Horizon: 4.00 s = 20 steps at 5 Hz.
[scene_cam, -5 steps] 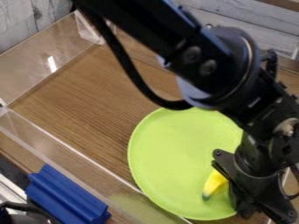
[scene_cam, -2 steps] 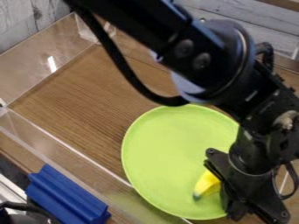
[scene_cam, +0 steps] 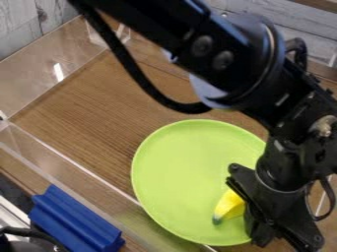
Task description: Put the banana in the green plate
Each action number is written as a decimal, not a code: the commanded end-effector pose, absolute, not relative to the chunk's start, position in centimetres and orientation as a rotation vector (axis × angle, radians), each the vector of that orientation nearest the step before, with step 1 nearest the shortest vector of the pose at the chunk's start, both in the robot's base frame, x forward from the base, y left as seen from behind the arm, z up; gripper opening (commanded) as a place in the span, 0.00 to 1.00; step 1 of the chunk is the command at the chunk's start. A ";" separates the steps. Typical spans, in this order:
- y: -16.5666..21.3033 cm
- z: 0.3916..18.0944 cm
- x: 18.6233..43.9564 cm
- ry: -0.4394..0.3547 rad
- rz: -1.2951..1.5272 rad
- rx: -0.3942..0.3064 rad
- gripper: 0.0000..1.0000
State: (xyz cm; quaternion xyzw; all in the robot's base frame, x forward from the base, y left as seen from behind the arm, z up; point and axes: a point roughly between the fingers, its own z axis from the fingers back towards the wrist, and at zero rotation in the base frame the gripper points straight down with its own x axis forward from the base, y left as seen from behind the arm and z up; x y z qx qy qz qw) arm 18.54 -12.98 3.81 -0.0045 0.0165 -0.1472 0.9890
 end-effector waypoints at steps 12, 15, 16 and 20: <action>-13.4 6.1 20.0 0.049 -0.293 -0.019 0.00; -12.6 7.0 19.7 0.068 -0.315 0.006 0.00; -12.4 7.0 19.6 0.071 -0.319 0.010 0.00; -11.9 6.5 19.2 0.088 -0.331 0.014 0.00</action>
